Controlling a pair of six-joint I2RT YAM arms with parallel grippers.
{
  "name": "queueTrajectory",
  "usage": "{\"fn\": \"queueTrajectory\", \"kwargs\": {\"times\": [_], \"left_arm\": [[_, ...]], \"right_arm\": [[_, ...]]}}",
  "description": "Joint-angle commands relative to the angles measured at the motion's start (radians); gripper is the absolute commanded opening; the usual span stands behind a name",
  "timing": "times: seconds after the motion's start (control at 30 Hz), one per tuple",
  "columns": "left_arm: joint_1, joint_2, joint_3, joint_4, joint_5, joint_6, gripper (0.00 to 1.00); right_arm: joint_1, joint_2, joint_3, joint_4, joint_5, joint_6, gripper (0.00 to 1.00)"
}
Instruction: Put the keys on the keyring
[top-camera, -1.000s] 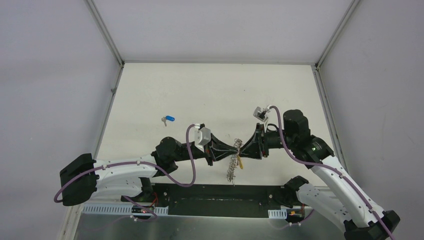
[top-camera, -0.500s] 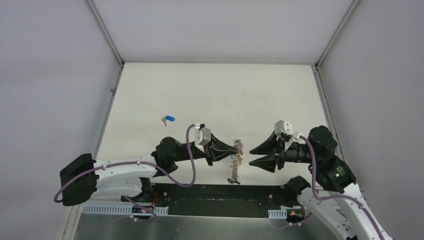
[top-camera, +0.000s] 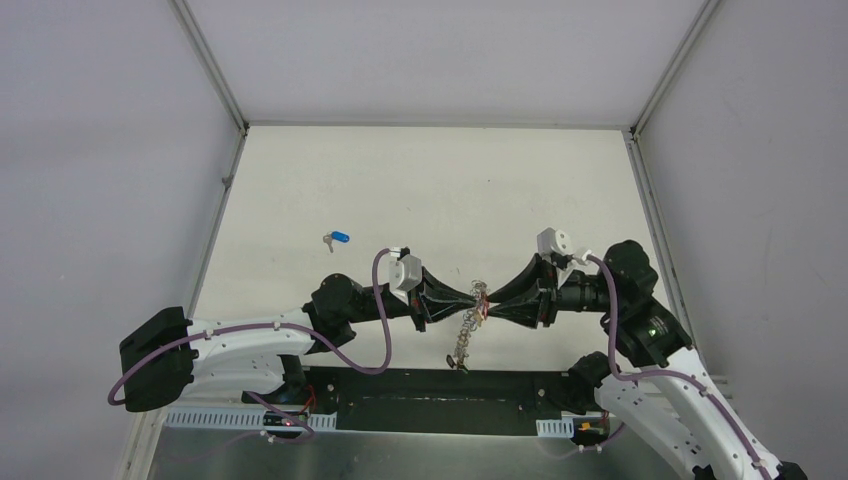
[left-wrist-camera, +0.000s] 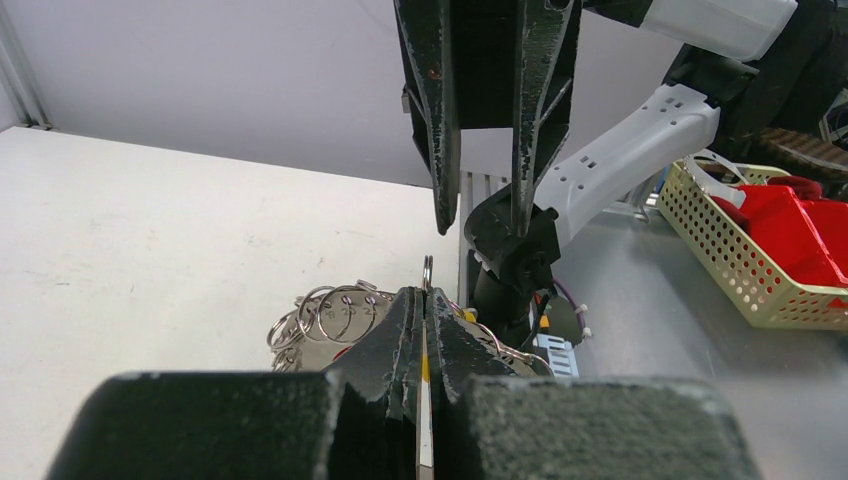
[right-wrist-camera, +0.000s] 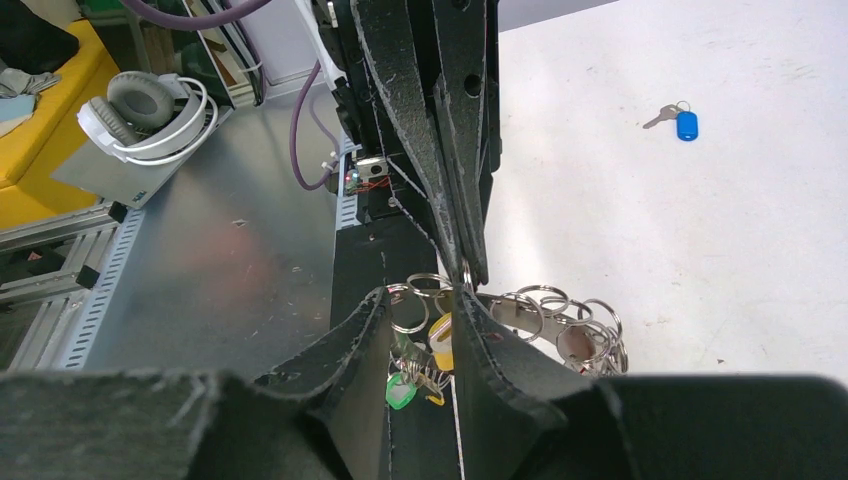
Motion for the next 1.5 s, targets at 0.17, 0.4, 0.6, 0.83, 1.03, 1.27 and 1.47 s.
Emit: {"fn": "queueTrajectory", "kwargs": {"times": [0.17, 0.4, 0.6, 0.83, 1.03, 1.27, 1.47], "left_arm": [[-0.005, -0.018, 0.038, 0.104, 0.019, -0.007, 0.0], [-0.005, -0.018, 0.04, 0.106, 0.023, -0.01, 0.0], [-0.005, -0.016, 0.049, 0.102, 0.031, -0.008, 0.0], [-0.005, -0.018, 0.052, 0.086, 0.033, -0.006, 0.0], [-0.005, -0.048, 0.054, 0.023, 0.021, 0.009, 0.14], [-0.006, -0.13, 0.125, -0.274, 0.017, 0.108, 0.29], [-0.006, -0.123, 0.247, -0.601, 0.078, 0.217, 0.37]], "right_arm": [[0.0, 0.028, -0.03, 0.143, -0.003, 0.082, 0.3], [0.0, 0.051, -0.063, 0.177, 0.0, 0.121, 0.29], [0.001, 0.063, -0.083, 0.214, 0.004, 0.154, 0.25], [0.001, 0.07, -0.087, 0.219, 0.017, 0.182, 0.0], [0.001, 0.074, -0.035, 0.052, 0.028, 0.089, 0.0], [0.001, 0.154, 0.111, -0.26, 0.05, -0.104, 0.0], [0.001, 0.275, 0.247, -0.488, 0.076, -0.209, 0.0]]}}
